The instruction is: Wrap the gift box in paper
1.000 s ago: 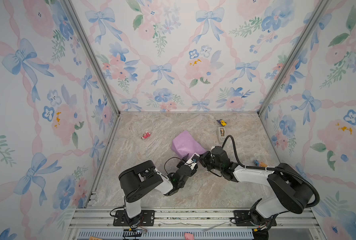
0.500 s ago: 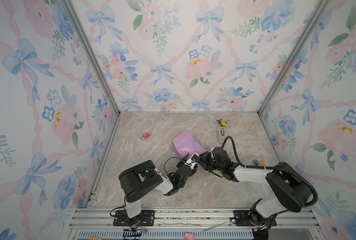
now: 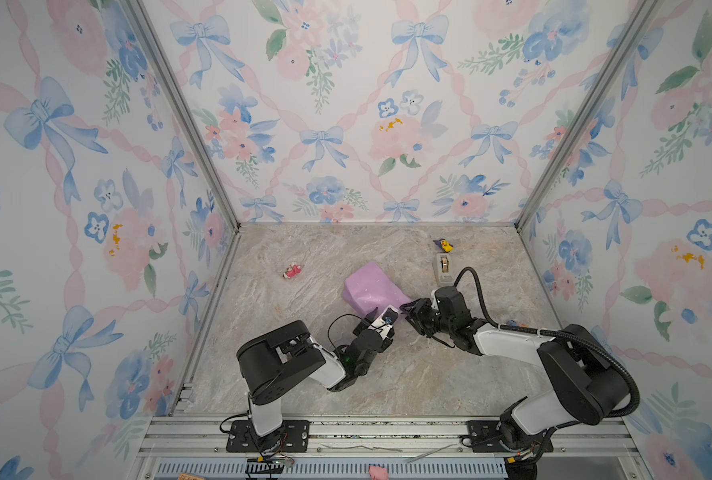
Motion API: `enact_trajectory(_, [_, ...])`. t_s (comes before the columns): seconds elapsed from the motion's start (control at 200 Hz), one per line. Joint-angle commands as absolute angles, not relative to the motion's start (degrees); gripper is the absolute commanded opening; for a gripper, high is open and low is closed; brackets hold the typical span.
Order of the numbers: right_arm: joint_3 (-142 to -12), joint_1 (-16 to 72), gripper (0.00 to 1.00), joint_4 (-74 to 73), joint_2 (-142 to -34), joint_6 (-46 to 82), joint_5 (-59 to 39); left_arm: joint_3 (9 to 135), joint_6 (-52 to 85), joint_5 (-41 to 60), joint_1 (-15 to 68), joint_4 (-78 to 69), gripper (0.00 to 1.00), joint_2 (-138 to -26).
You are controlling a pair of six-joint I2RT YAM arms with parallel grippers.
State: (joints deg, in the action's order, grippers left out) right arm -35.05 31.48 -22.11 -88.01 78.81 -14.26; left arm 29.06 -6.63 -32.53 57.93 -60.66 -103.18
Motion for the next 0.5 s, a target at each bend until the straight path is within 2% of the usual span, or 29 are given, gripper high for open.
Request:
enact_trajectory(0.0, [-36.74,31.03,0.37,-22.07,-90.33,78.64,-15.64,26.42,-4.82,-25.53,58.14,-44.34,0.52,-107.12])
enact_trajectory(0.175, [-37.58,30.59,0.25,-20.74,-90.35,77.92,-15.74,26.81,-6.29,-24.69,58.16,-44.3,0.56,-106.03])
enact_trajectory(0.495, [-36.86,30.47,0.2,-20.59,-90.15,78.13,-15.47,30.54,-11.78,-25.73,58.23,-44.21,0.76,-101.41])
